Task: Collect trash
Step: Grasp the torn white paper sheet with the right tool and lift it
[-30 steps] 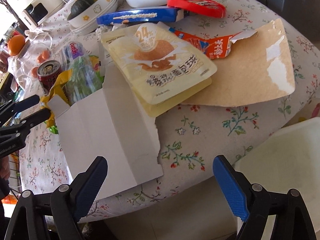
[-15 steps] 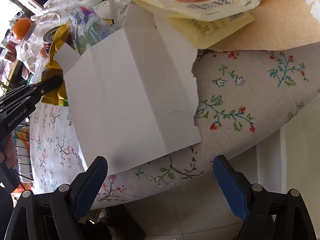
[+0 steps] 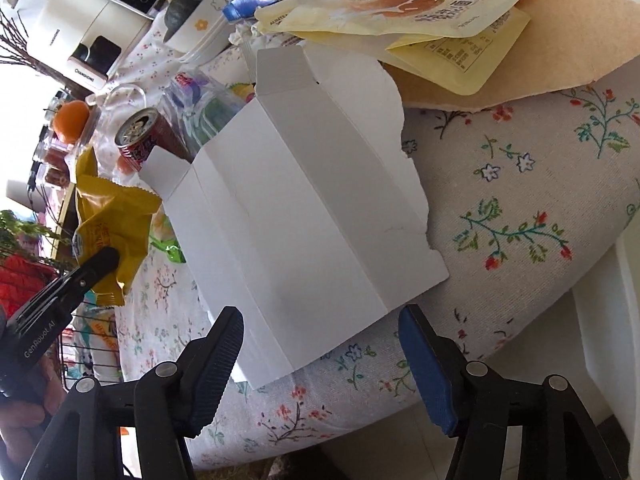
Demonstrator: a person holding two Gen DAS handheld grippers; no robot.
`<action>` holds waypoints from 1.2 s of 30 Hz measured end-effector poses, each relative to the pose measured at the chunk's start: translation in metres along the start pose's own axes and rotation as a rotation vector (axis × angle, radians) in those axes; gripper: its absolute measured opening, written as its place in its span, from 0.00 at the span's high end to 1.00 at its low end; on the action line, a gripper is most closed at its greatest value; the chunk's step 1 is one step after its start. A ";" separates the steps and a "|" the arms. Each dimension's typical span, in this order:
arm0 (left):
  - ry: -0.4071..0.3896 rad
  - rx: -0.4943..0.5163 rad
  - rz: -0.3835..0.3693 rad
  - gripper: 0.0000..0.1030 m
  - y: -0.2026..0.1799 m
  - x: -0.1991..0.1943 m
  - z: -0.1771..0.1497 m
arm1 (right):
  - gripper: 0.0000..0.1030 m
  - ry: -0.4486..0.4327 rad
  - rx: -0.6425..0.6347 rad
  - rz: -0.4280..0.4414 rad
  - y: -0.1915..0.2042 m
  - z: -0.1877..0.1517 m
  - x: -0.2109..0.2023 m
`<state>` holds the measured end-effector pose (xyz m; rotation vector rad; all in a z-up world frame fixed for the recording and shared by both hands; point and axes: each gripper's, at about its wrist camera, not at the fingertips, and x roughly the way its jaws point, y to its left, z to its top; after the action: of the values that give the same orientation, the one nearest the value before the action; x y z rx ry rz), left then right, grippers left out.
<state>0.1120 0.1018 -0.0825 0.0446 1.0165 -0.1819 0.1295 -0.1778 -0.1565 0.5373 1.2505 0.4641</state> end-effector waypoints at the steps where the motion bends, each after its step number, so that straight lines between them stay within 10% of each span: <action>1: 0.000 -0.006 0.006 1.00 0.003 -0.001 -0.002 | 0.32 0.002 0.000 -0.002 0.000 -0.002 0.000; 13: 0.016 -0.037 -0.002 1.00 0.010 -0.007 -0.019 | 0.34 0.032 0.004 0.059 0.000 -0.007 0.016; 18: 0.020 -0.041 0.003 1.00 0.014 -0.010 -0.024 | 0.62 -0.026 -0.020 0.087 0.016 -0.006 0.005; 32: 0.001 -0.105 0.022 1.00 0.029 -0.015 -0.024 | 0.68 -0.144 0.017 0.162 0.056 0.016 0.010; 36: -0.017 -0.122 0.028 1.00 0.031 -0.020 -0.023 | 0.93 -0.172 0.052 0.180 0.057 0.022 0.013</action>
<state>0.0878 0.1380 -0.0791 -0.0538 1.0077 -0.0946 0.1516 -0.1272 -0.1267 0.7233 1.0567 0.5259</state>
